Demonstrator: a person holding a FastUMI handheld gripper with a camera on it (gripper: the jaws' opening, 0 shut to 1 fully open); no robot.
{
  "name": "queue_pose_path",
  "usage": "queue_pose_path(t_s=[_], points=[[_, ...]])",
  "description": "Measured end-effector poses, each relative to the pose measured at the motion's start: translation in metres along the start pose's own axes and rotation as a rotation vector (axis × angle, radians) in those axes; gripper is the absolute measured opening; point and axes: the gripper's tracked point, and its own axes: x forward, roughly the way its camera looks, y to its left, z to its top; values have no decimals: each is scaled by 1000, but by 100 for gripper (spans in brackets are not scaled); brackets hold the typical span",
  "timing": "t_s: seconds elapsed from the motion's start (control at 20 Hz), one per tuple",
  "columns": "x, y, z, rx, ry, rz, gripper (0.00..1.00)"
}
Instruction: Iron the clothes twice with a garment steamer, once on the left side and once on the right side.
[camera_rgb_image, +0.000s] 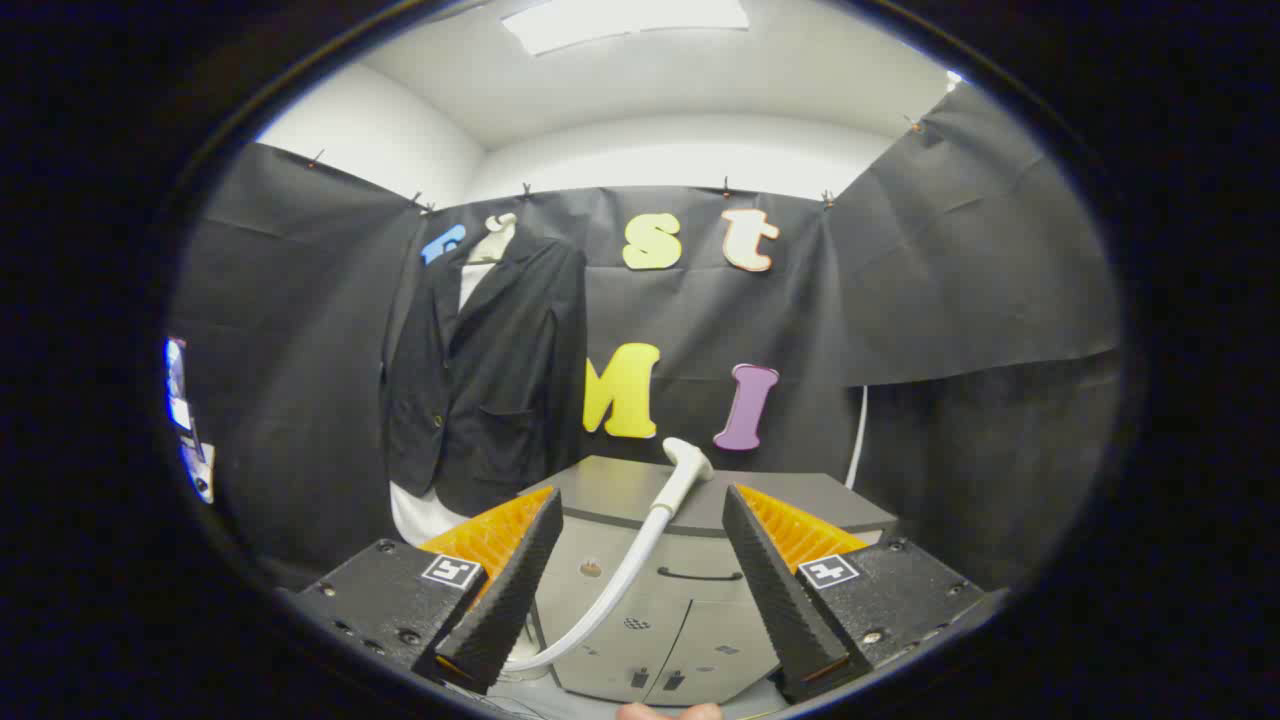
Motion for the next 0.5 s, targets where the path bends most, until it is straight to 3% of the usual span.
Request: queue_pose_path(t_s=[0.15,0.5], points=[[2,4,-3,49,25,-27,100],[-4,0,-42,113,122,-214,100]])
